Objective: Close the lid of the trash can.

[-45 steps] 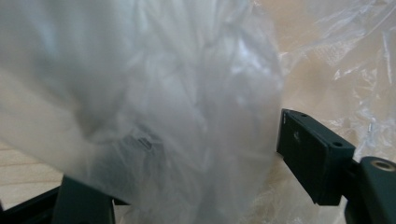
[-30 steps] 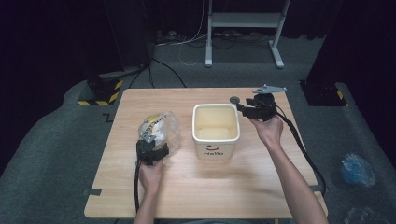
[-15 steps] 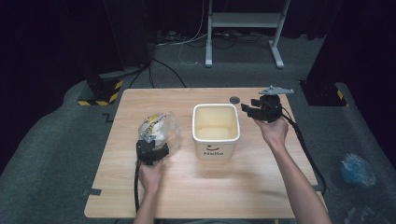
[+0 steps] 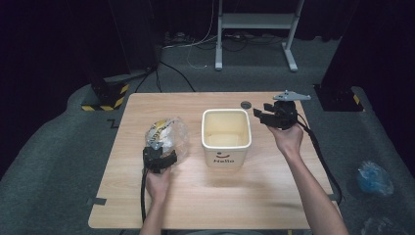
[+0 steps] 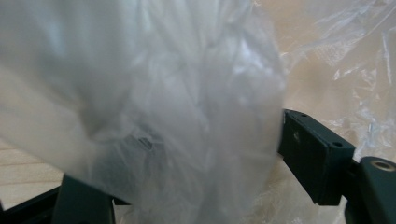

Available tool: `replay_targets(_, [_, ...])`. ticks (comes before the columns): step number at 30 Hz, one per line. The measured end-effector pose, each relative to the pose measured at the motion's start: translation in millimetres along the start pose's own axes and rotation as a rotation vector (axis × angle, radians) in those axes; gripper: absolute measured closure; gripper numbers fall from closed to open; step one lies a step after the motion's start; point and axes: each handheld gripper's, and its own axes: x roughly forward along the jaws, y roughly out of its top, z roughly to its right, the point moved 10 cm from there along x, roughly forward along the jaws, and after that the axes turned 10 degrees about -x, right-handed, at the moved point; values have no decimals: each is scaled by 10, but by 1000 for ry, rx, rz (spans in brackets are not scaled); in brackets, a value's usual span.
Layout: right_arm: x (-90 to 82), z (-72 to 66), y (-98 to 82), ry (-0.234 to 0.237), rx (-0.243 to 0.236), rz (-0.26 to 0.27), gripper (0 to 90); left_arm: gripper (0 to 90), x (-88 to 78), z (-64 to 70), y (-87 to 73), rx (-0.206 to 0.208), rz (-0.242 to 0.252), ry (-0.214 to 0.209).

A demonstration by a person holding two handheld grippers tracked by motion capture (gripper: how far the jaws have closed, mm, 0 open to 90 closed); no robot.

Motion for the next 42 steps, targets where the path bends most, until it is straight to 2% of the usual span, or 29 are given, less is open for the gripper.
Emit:
replay_targets(12, [-147,108,-60,-11,33,14,491,298,1,1,0,3,0,2])
replay_targets(17, [-207,112,-29,-13,25,33,492,299,0,0,0,2,0,2])
replay_targets(42, [-389,132,-25,-30,18,41,500,298,0,1,0,0,0,-1])
